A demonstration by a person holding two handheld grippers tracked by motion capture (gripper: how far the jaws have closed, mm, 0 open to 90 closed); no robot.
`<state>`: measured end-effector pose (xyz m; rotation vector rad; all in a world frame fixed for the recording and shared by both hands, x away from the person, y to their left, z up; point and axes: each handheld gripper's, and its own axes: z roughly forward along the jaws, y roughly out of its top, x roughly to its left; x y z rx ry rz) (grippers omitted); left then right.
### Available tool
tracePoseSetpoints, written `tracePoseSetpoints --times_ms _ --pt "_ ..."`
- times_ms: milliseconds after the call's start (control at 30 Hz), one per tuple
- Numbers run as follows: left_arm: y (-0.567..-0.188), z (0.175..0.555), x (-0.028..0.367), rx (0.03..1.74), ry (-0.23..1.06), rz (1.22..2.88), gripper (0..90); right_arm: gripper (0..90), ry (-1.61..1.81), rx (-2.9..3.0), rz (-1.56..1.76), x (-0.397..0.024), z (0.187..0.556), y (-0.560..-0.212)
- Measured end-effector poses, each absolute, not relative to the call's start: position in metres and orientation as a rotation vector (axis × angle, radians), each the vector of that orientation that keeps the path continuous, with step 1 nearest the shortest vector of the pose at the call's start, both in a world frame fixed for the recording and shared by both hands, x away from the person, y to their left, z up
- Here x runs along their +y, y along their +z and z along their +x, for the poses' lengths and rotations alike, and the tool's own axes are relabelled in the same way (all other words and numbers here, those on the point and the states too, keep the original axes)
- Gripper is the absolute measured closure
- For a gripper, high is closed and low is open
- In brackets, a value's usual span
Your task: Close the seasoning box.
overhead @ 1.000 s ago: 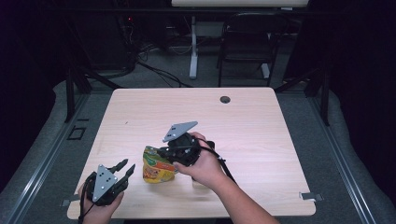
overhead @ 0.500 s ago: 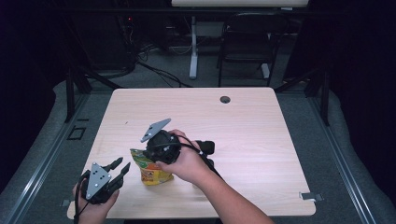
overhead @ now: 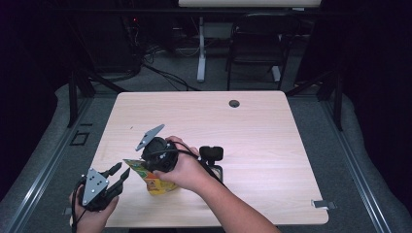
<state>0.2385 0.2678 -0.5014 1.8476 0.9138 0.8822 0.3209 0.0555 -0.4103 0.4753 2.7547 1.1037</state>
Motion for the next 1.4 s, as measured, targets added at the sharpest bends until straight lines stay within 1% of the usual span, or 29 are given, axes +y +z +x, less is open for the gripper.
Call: tracePoseSetpoints --times_ms 333,600,833,1233,1333,1400 --pt "-0.502 0.239 0.271 0.932 0.885 1.837 64.1 76.4 1.141 2.747 0.485 0.054 0.321 -0.407" --pt "-0.500 0.239 0.283 0.971 0.894 1.807 63.4 75.7 1.179 2.737 0.487 0.050 0.318 -0.402" --pt "-0.502 0.240 0.282 0.973 0.897 1.813 63.3 75.7 1.215 2.719 0.493 0.043 0.314 -0.396" --pt "-0.505 0.241 0.282 0.980 0.894 1.822 62.7 74.8 1.288 2.655 0.523 0.016 0.317 -0.384" --pt "-0.504 0.244 0.281 0.987 0.850 1.796 62.5 75.5 1.335 2.656 0.554 0.008 0.320 -0.382" --pt "-0.504 0.244 0.280 0.985 0.851 1.798 62.3 75.4 1.332 2.664 0.552 0.007 0.321 -0.382"
